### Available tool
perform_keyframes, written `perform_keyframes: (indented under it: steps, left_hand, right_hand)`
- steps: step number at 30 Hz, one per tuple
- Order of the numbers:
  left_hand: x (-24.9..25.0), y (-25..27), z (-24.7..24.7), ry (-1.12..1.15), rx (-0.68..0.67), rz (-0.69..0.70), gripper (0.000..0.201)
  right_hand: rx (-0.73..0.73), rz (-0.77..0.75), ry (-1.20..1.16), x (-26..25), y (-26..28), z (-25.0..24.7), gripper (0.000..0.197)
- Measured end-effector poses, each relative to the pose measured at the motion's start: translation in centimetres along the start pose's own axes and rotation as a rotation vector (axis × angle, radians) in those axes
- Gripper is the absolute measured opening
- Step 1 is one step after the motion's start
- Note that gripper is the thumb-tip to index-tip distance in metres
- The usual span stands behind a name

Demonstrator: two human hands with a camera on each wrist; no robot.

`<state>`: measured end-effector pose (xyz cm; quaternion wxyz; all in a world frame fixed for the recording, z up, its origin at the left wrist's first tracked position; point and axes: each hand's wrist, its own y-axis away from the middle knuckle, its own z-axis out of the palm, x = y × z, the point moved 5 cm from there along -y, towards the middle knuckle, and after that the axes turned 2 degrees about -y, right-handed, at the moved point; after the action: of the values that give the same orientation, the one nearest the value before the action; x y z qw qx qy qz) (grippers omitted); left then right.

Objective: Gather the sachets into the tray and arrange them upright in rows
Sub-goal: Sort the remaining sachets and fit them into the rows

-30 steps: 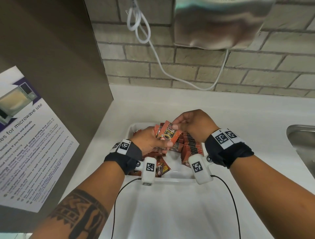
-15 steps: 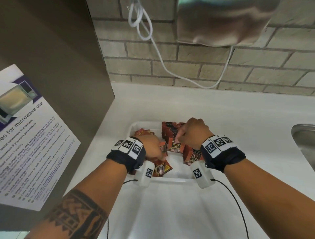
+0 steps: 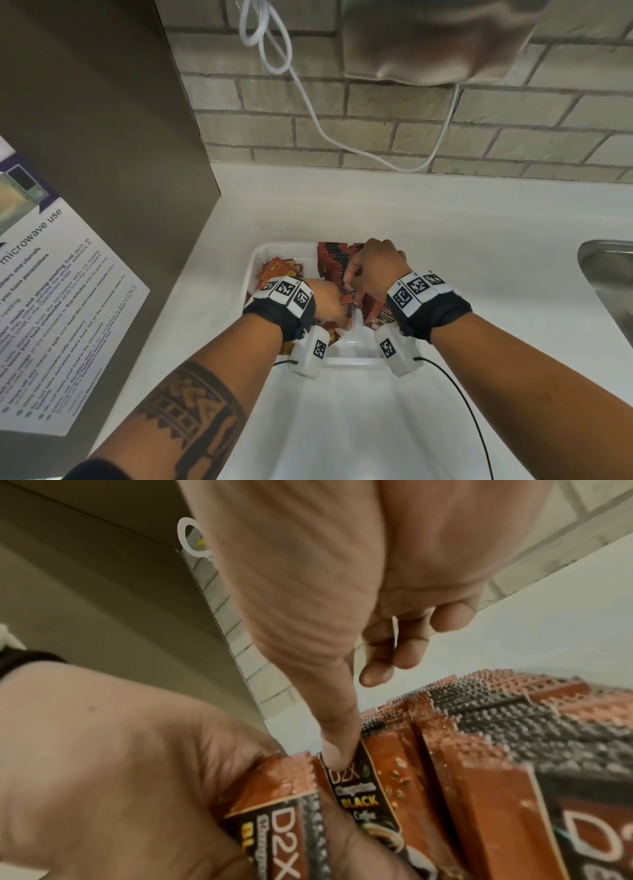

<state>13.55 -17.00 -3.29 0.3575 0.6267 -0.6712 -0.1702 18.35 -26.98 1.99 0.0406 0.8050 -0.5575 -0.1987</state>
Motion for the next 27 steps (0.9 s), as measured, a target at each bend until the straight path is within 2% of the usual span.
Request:
perform_keyframes:
  steps: [3,7,18,27]
  left_hand:
    - [0.12,-0.02,-0.08,-0.019,0.005,-0.003,0.030]
    - [0.07,-0.12,-0.12,-0.014,0.018,-0.002,0.027]
    - [0.32,0.41,-0.20,0.019,0.046,-0.013,0.036]
    - [0.43,0.72,-0.05,0.028,0.056,-0.014,0.040]
  right_hand:
    - [0.013,-0.023,-0.023,0.08,0.08,0.03,0.018]
    - [0.027,-0.031,-0.043,-0.03,0.02,0.19,0.023]
    - [0.021,-0.081,-0.087,0.07,0.00,0.33,0.017]
    - [0.015,-0.051,-0.152,0.62,0.48,0.20,0.014]
